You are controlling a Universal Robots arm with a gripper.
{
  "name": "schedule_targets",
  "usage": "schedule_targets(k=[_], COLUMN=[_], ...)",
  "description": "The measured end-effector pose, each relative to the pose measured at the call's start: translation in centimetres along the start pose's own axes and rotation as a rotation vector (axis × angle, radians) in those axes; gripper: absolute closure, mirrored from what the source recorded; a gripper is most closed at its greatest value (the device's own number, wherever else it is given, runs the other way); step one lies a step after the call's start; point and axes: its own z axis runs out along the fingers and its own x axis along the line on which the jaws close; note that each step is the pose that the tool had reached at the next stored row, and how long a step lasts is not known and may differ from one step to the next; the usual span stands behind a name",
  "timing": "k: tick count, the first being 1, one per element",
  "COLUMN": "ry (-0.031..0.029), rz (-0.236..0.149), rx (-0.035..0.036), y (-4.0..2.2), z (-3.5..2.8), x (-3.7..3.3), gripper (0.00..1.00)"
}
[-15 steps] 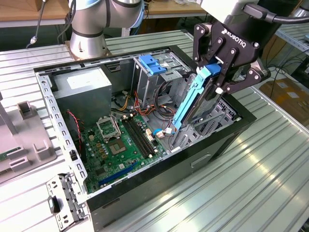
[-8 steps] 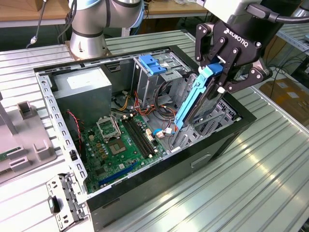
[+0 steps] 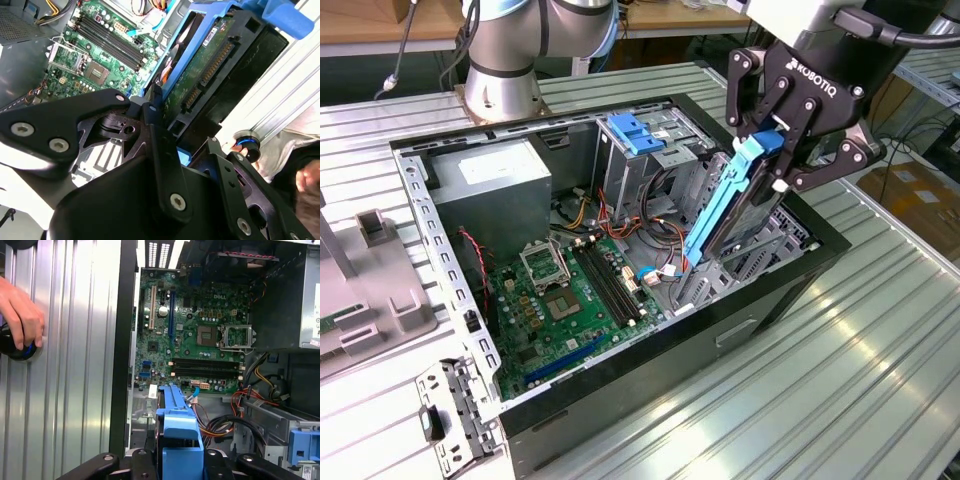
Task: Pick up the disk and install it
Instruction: 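Pick up the disk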
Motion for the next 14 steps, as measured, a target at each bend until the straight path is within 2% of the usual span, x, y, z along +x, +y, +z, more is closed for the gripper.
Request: schedule_targets(k=[14], ry=[0.0], rz=[0.0], rx=[0.0001], y=[-0.26], z=[0.01], x=[0.02], gripper=[0.64])
